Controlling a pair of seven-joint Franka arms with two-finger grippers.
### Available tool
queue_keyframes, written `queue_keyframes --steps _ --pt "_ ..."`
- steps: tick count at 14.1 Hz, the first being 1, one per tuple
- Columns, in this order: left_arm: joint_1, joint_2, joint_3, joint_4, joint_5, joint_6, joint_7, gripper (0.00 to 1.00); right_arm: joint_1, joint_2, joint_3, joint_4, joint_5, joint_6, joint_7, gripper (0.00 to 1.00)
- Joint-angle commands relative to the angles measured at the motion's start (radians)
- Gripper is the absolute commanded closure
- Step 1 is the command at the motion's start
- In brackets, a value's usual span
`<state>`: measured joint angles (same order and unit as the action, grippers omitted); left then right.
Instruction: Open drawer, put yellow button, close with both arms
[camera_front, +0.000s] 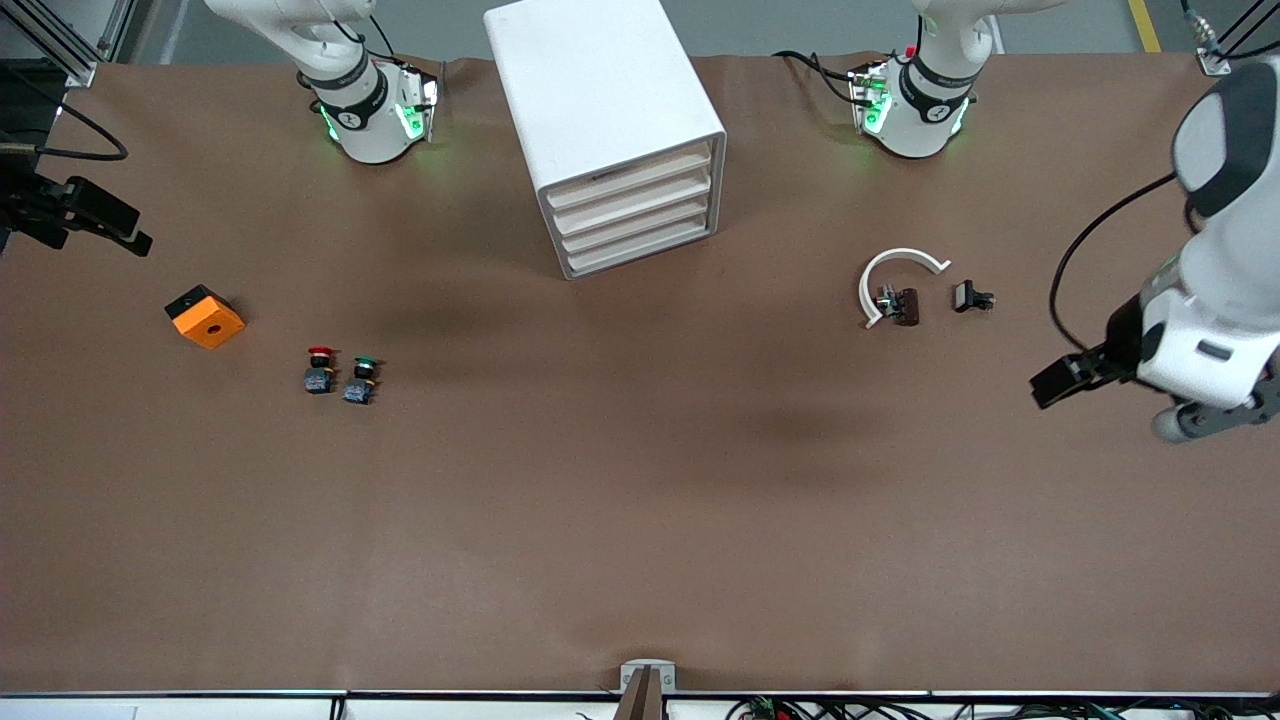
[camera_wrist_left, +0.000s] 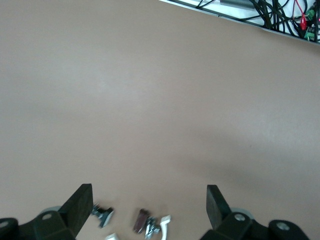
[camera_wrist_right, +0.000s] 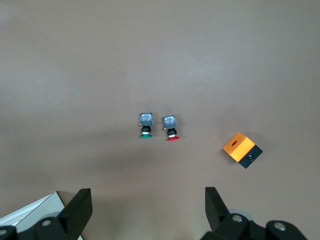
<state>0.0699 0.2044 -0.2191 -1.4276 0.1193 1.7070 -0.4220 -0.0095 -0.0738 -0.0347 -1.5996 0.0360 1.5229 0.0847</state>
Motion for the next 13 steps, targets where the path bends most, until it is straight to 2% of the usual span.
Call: queue_keyframes --steps 1,3,6,13 --pt "0.004 -0.149 0.026 -0.115 0.002 -0.038 0.060 0.00 -0.010 0.000 0.009 0.013 -0.010 -0.007 0.003 0.00" --pt "0.022 -0.239 0.024 -0.203 -0.012 -0.038 0.095 0.00 -0.010 0.000 0.009 0.013 -0.010 -0.007 0.001 0.00" --pt "0.047 -0.325 0.024 -0.283 -0.050 -0.037 0.150 0.00 -0.010 0.000 0.009 0.013 -0.010 -0.007 0.003 0.00" --pt "0.041 -0.392 0.018 -0.301 -0.073 -0.096 0.198 0.00 -0.010 0.000 0.009 0.015 -0.010 -0.006 0.003 0.00"
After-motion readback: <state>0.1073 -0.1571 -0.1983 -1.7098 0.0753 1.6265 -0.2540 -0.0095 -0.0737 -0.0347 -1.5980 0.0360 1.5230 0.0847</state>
